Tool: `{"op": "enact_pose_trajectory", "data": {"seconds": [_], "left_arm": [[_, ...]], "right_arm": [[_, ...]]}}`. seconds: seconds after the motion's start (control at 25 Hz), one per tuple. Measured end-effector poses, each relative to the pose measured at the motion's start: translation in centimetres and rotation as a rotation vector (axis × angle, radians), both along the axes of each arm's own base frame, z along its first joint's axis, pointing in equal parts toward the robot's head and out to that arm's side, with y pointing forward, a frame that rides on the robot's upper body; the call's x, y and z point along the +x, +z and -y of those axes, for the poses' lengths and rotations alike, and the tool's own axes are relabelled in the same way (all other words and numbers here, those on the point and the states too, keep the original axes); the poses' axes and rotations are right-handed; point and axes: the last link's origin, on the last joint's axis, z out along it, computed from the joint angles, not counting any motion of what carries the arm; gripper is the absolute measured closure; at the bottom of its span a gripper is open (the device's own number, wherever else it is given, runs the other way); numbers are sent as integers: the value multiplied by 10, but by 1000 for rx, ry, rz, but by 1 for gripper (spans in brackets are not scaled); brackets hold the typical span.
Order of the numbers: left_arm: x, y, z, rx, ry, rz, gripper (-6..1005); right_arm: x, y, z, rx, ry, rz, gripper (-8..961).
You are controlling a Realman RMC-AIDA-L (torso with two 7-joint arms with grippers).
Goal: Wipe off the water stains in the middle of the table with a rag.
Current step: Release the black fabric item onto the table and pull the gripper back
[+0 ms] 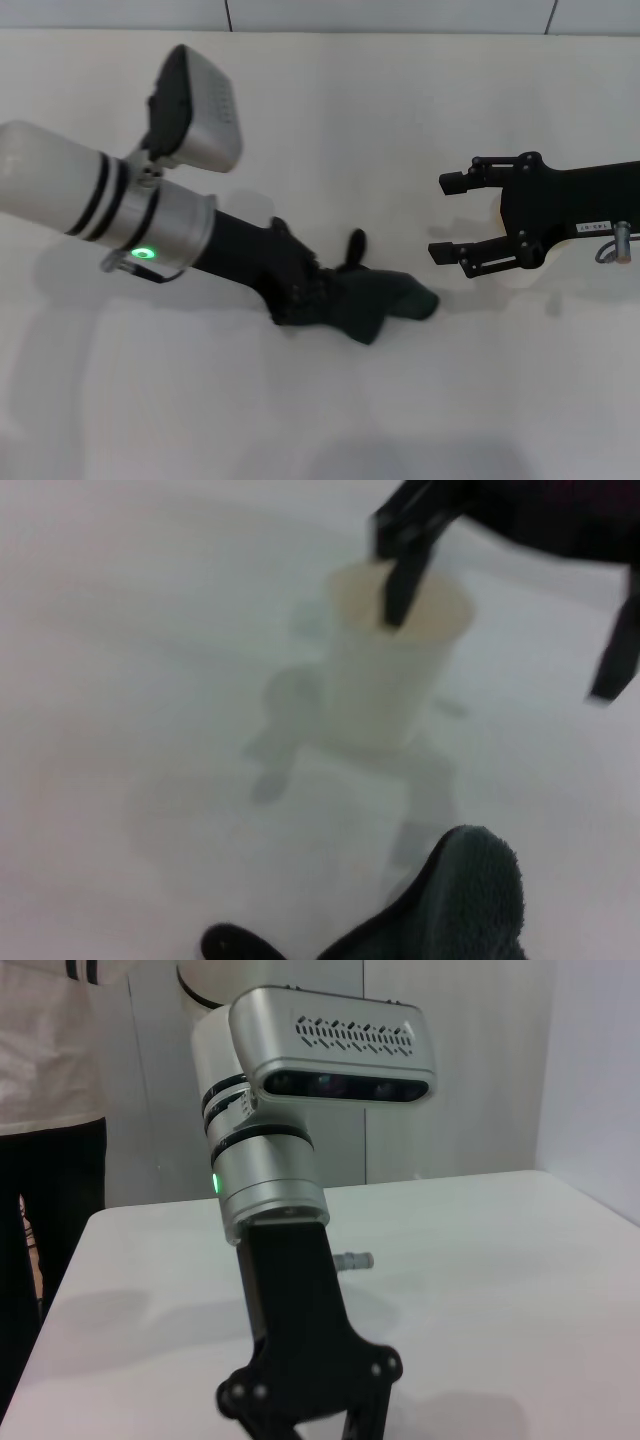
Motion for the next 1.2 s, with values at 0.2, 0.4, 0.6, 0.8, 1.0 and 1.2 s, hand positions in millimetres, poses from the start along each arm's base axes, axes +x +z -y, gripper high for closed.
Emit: {"op": "enact_pose_trajectory", "data": {"seconds": [0.2, 0.4, 0.6, 0.8, 1.0, 1.2], "left_arm": [[-22, 15, -8, 92, 69, -20, 879], [-35, 27, -18, 189, 130, -13, 873], [-31, 37, -18, 187, 123, -4, 866], [-26, 55, -12, 204, 96, 14, 860], [-22, 55, -7, 175, 91, 20, 854], [-18, 54, -2, 130, 109, 28, 848]], "right_arm": [[0, -1, 1, -7, 1, -1, 110], [-1, -2, 2, -13, 3, -1, 110], [0, -2, 2, -14, -2, -2, 110], [1, -1, 3, -14, -3, -1, 110], [0, -2, 3, -16, 2, 0, 110], [-1, -2, 3, -18, 6, -1, 110]]}}
